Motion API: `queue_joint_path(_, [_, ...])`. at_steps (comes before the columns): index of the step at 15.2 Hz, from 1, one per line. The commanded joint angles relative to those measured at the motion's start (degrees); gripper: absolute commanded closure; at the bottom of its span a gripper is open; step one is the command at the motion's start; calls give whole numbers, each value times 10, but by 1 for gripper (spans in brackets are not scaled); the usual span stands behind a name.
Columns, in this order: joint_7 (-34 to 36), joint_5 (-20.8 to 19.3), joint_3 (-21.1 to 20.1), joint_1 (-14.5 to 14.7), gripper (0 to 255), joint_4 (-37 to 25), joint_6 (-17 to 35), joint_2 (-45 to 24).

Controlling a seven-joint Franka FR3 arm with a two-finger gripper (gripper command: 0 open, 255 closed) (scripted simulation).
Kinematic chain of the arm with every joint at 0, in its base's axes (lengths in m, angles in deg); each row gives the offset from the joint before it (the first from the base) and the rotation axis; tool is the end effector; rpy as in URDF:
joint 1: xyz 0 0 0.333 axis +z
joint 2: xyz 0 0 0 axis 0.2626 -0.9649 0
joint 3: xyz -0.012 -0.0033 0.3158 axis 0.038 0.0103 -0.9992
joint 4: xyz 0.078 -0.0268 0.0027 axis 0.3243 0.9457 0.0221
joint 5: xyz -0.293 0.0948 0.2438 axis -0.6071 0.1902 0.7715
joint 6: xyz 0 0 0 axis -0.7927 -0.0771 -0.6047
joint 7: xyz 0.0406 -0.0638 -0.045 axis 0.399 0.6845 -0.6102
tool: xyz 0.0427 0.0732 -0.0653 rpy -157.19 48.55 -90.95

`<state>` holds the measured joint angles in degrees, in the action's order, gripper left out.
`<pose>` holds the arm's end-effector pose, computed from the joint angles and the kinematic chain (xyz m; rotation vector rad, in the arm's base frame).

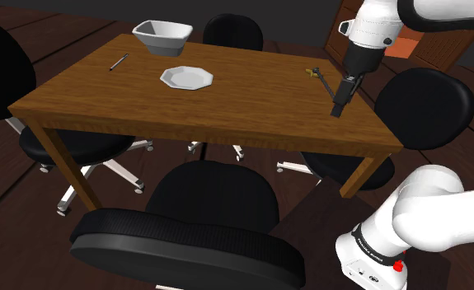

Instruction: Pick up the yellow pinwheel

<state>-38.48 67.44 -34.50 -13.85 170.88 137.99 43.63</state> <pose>0.2912 0.0043 0.6000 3.0867 0.2435 -0.1045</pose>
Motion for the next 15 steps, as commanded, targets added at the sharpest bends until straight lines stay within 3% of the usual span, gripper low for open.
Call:
queue_joint_path(1, [0,0,0,0,0,0,0,0])
queue_joint_path(15, [66,-51,75,-92,0,-43,210,-175])
